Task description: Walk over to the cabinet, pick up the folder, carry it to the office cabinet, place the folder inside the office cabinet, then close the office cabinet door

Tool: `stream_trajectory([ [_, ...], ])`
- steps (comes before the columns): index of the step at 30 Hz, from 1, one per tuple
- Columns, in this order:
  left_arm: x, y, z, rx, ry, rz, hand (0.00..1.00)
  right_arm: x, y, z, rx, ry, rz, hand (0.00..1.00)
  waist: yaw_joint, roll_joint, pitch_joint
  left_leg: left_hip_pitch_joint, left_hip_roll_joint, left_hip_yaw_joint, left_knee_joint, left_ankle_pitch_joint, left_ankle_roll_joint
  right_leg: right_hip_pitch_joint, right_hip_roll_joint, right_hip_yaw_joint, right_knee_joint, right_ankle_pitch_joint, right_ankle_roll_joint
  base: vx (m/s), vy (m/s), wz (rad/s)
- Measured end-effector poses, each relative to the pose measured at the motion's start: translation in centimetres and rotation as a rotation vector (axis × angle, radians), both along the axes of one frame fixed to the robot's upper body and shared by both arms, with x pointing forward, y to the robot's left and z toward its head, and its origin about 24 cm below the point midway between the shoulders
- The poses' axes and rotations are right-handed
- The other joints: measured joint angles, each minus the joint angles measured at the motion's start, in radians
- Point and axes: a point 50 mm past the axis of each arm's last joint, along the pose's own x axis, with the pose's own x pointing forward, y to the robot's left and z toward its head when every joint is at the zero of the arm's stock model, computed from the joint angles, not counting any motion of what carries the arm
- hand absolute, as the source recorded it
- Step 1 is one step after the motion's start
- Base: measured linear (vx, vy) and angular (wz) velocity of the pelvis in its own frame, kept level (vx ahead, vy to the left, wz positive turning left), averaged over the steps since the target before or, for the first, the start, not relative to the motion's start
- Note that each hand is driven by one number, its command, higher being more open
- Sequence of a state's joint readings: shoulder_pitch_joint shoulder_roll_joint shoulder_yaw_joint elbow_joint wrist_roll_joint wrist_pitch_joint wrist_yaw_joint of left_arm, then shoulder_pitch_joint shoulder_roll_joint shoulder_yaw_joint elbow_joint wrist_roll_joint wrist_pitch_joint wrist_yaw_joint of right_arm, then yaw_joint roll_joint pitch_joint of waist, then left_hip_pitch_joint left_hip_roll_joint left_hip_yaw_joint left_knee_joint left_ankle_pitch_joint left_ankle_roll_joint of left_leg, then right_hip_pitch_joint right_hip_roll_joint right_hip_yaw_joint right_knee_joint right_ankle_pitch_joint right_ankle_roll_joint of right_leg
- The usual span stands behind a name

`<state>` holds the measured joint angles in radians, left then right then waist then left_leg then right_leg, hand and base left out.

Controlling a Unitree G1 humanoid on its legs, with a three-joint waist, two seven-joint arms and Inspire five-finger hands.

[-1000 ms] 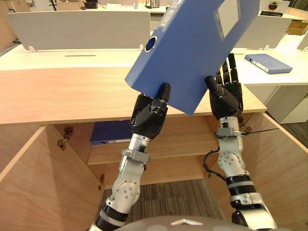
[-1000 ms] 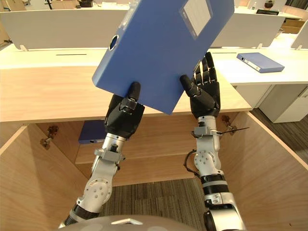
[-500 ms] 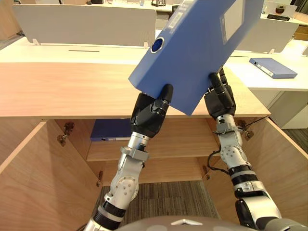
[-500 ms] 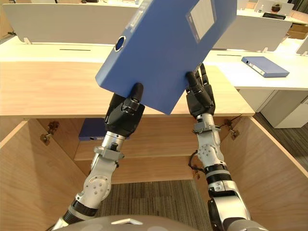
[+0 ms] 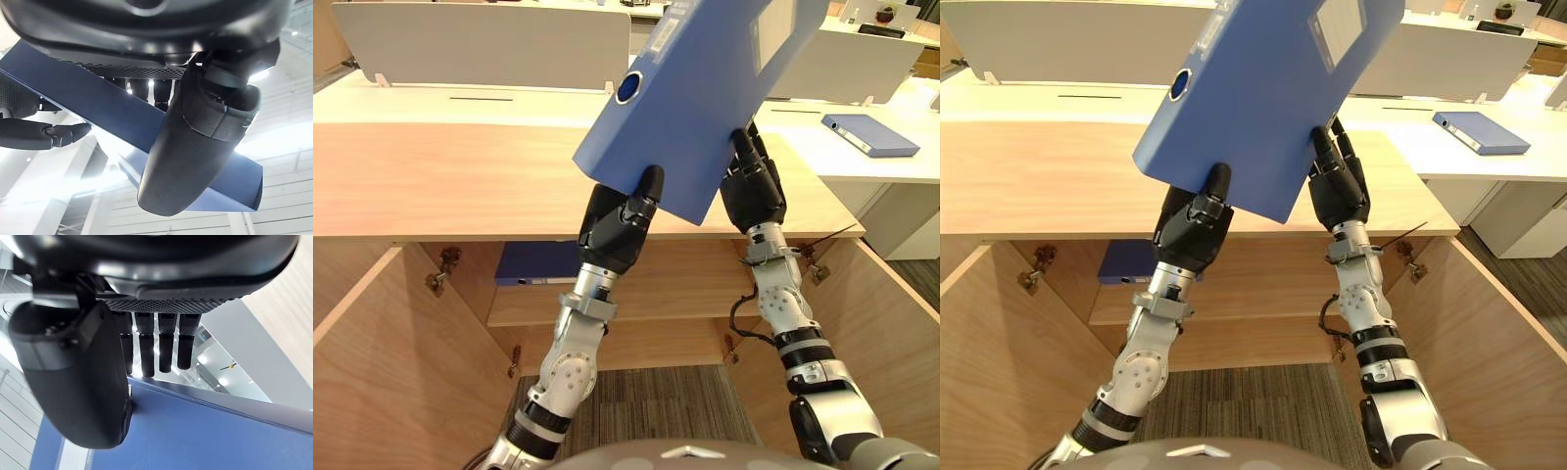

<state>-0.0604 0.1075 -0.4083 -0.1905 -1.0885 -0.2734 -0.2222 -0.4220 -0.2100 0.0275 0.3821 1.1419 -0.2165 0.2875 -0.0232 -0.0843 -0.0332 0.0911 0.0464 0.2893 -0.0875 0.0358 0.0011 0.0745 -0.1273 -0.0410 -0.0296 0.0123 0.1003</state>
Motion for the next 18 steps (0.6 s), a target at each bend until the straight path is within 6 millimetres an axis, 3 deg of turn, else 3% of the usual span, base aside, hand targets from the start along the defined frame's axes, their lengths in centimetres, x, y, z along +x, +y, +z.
stream_trajectory([
  [11,-0.1,0.3,0.9,-0.060,-0.061,0.019,0.00,-1.1,1.7,2.1,0.113,-0.106,-0.016,0.00,-0.002,0.026,0.045,0.011,-0.001,0.003,0.000,-0.003,-0.002,0.001,-0.001,0.004,0.014,-0.002,0.000,0.00,0.000,0.00],
  [18,-0.4,1.4,-0.2,-0.067,-0.010,0.073,0.00,-2.6,2.5,0.5,0.158,-0.062,-0.018,0.00,-0.008,0.031,0.047,0.015,-0.002,0.005,-0.001,-0.002,-0.003,0.001,-0.001,0.002,0.016,-0.004,-0.001,0.00,0.000,0.00],
])
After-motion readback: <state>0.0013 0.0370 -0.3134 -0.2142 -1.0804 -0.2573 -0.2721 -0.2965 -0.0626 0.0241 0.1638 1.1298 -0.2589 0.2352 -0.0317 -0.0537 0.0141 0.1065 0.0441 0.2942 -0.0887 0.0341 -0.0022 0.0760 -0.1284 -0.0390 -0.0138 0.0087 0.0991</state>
